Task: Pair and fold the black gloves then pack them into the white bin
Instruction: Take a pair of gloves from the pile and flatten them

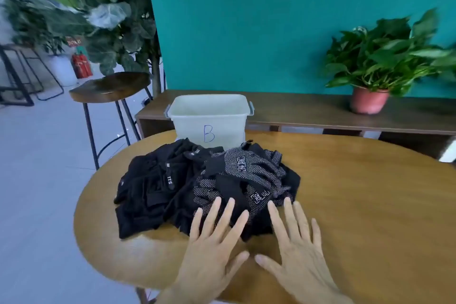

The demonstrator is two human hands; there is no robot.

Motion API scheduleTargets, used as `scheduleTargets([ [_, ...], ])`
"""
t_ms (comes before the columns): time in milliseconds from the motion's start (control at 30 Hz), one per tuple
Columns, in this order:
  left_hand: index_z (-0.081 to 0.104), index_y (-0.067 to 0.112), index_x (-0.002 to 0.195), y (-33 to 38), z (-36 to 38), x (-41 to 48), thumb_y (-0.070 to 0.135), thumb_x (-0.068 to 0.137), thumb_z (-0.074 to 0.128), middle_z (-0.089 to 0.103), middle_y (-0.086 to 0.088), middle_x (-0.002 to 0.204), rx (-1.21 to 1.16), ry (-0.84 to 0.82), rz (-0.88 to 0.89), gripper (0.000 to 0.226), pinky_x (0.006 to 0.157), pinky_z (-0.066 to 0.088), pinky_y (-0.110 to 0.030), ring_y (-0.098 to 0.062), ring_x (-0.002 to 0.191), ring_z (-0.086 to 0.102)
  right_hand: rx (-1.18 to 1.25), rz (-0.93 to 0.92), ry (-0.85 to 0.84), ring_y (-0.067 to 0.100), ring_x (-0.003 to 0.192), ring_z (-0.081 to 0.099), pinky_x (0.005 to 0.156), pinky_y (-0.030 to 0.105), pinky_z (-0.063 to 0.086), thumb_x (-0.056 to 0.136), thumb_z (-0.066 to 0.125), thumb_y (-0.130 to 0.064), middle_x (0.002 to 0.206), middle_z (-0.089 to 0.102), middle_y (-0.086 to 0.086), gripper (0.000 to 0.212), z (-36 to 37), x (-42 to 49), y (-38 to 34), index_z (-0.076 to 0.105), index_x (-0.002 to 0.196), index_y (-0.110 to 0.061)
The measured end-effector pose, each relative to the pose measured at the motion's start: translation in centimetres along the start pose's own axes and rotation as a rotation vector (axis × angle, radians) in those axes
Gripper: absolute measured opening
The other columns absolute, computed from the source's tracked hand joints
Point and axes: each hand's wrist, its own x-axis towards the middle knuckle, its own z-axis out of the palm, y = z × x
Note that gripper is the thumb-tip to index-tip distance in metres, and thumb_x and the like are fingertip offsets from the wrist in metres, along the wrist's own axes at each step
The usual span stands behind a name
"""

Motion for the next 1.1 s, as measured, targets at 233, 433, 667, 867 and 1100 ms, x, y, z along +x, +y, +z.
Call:
scheduleTargets([
  [233, 0.034, 0.032, 0.151, -1.5, 1.5, 1.1, 0.057, 0.087, 0.046, 0.031, -0.003, 0.16, 0.147, -0.098, 0.141, 0.07, 0.106, 0.02, -0.064, -0.035, 0.147, 0.024, 0.019, 0.037, -0.105, 0.034, 0.141, 0.027, 0.092, 0.058, 0.047, 0.054, 0.069, -0.076, 0.157, 0.031, 0.017, 0.119, 1.6, 0.6, -0.5, 0.03, 0.153, -0.025],
  [433, 0.048, 0.034, 0.142, -4.8, 5.2, 5.5, 0.055, 0.072, 0.07, 0.037, -0.003, 0.156, 0.258, -0.093, 0.092, 0.077, 0.108, 0.017, -0.068, -0.033, 0.146, 0.024, 0.083, 0.055, -0.134, 0.033, 0.149, 0.015, 0.092, 0.06, 0.046, 0.065, 0.044, -0.08, 0.151, 0.038, 0.022, 0.107, 6.2, 6.5, -2.5, 0.018, 0.156, -0.029],
  [667, 0.043, 0.032, 0.148, -10.4, 7.7, 8.4, 0.048, 0.091, 0.043, 0.035, -0.006, 0.157, 0.163, -0.041, -0.087, 0.059, 0.106, 0.025, -0.069, -0.038, 0.145, 0.03, 0.081, -0.065, -0.117, 0.036, 0.14, 0.03, 0.089, 0.059, 0.048, 0.081, 0.037, -0.079, 0.155, 0.034, 0.019, 0.084, 7.9, 14.6, -4.8, 0.037, 0.15, -0.031],
  [867, 0.034, 0.033, 0.152, -12.2, 9.2, 9.2, 0.047, 0.098, 0.034, 0.028, -0.004, 0.161, 0.111, -0.059, -0.156, 0.056, 0.107, 0.027, -0.062, -0.036, 0.148, 0.024, 0.119, -0.054, -0.204, 0.033, 0.139, 0.032, 0.088, 0.058, 0.05, 0.092, 0.02, -0.076, 0.154, 0.037, 0.014, 0.073, 9.8, 16.9, -5.3, 0.033, 0.15, -0.034],
  [1100, 0.045, 0.026, 0.147, -10.0, 6.4, 8.5, 0.039, 0.091, 0.039, 0.025, -0.007, 0.162, 0.01, 0.048, -0.155, 0.057, 0.115, 0.012, -0.063, -0.033, 0.151, 0.014, 0.32, -0.118, -0.161, 0.015, 0.145, -0.028, 0.118, 0.047, -0.012, 0.091, 0.016, -0.075, 0.161, -0.019, -0.005, 0.073, 6.2, 14.4, -4.3, -0.021, 0.147, -0.048],
])
